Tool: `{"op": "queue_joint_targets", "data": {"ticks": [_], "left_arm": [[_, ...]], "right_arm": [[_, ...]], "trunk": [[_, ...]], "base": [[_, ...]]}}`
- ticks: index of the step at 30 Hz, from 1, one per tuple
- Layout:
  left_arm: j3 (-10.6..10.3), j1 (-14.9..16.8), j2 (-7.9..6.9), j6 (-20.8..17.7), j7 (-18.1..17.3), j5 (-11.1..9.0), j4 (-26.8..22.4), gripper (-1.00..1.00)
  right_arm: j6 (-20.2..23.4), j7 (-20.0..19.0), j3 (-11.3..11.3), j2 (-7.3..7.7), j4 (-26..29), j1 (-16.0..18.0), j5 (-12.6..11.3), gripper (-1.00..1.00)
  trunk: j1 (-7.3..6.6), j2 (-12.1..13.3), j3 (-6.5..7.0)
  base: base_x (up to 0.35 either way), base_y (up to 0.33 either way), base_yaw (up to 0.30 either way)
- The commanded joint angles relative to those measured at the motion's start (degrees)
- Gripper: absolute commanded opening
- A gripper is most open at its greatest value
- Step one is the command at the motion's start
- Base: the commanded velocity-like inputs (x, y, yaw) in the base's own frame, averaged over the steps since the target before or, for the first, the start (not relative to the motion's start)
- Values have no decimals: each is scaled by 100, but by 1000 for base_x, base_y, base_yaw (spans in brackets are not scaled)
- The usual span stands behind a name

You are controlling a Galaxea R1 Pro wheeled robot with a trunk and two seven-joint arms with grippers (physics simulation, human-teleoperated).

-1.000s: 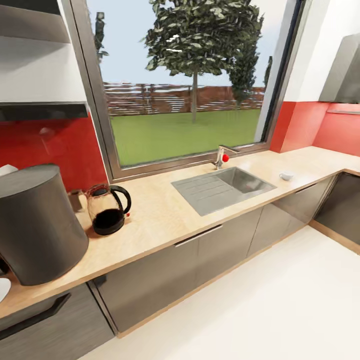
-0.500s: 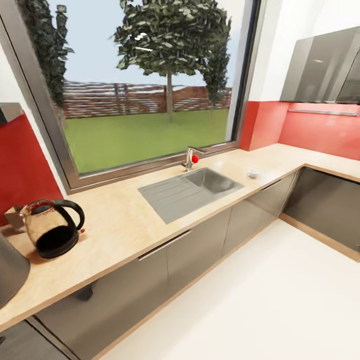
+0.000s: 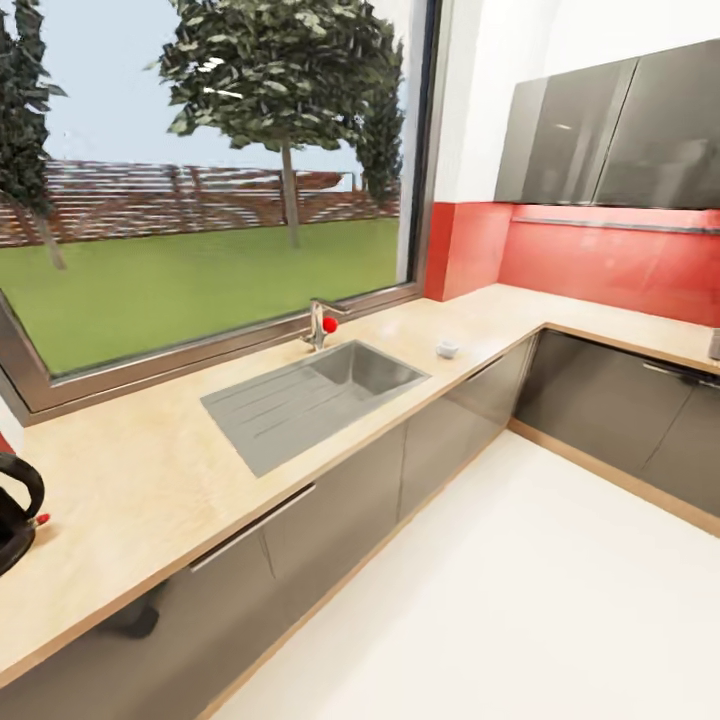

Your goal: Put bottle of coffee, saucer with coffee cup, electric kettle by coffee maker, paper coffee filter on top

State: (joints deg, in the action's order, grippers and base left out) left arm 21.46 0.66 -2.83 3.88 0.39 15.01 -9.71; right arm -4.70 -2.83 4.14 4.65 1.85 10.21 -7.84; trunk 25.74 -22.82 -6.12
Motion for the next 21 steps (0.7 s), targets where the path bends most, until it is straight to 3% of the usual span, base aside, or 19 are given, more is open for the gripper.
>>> {"op": "queue_joint_targets", "data": {"ticks": [1, 9, 21], "left_arm": [[45, 4, 2, 25, 4, 60, 4, 100], [43, 4, -2, 29, 5, 55, 4, 100], [42, 4, 2, 31, 5, 55, 4, 100]], "right_arm": [[-22, -25, 43, 1, -9, 7, -60, 100], [-22, -13, 35, 2, -9, 7, -60, 100], [-15, -7, 29, -3, -1, 7, -60, 100]], "trunk": [[5, -11, -12], [5, -11, -12], [5, -11, -12]], "base": [[229, -213, -263], [229, -213, -199], [229, -213, -15]]}}
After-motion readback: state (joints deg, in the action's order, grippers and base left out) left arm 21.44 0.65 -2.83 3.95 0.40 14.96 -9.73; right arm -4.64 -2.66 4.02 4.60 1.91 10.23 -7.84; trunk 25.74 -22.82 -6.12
